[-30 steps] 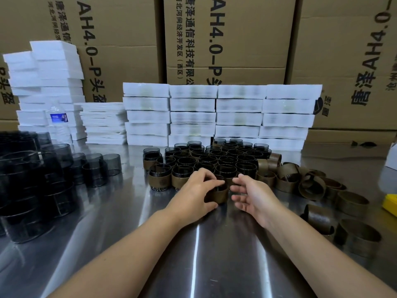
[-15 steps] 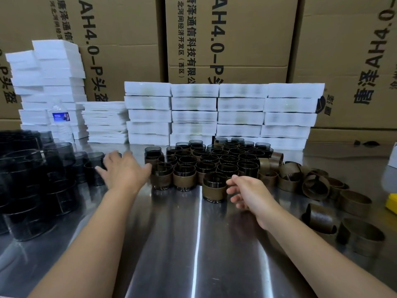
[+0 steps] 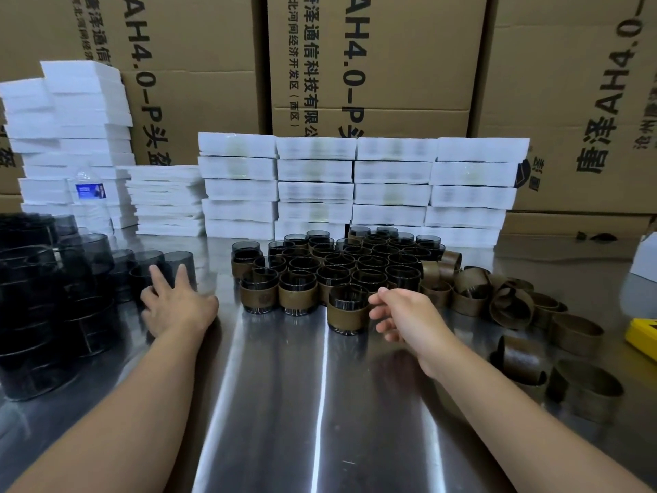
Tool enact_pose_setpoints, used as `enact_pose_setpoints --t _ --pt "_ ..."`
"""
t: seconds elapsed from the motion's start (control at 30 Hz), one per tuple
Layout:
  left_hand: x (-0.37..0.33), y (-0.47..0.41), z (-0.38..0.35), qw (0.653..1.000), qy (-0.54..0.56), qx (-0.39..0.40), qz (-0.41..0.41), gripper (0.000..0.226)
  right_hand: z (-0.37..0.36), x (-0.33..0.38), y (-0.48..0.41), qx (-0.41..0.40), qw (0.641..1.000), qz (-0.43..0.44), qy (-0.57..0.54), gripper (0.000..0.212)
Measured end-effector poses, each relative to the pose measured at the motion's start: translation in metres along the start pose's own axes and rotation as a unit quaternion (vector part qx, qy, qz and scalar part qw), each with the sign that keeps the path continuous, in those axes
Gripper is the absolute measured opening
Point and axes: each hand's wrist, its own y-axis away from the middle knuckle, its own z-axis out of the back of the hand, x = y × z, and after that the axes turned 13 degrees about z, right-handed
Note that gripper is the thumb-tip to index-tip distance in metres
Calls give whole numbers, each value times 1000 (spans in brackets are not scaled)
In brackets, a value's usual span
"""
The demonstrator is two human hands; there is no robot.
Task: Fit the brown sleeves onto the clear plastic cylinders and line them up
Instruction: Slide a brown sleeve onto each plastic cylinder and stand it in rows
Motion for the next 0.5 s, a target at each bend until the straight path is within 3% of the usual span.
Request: enact_pose_setpoints --t 0.17,0.27,0.33,0.4,0.5 --pt "-1 -1 8 1000 1 -6 -10 65 -1 -2 -2 4 1000 21 22 27" --pt "-5 1 13 1000 14 -20 -20 48 0 -4 -2 1 985 71 155 28" --pt "-7 3 16 999 24 -16 -16 42 1 -3 0 -16 940 129 315 28" --pt "-8 6 18 999 28 -8 -14 41 5 0 1 -42 873 184 450 25" --pt "-9 7 20 999 33 32 -6 42 16 8 -1 -85 808 211 543 26"
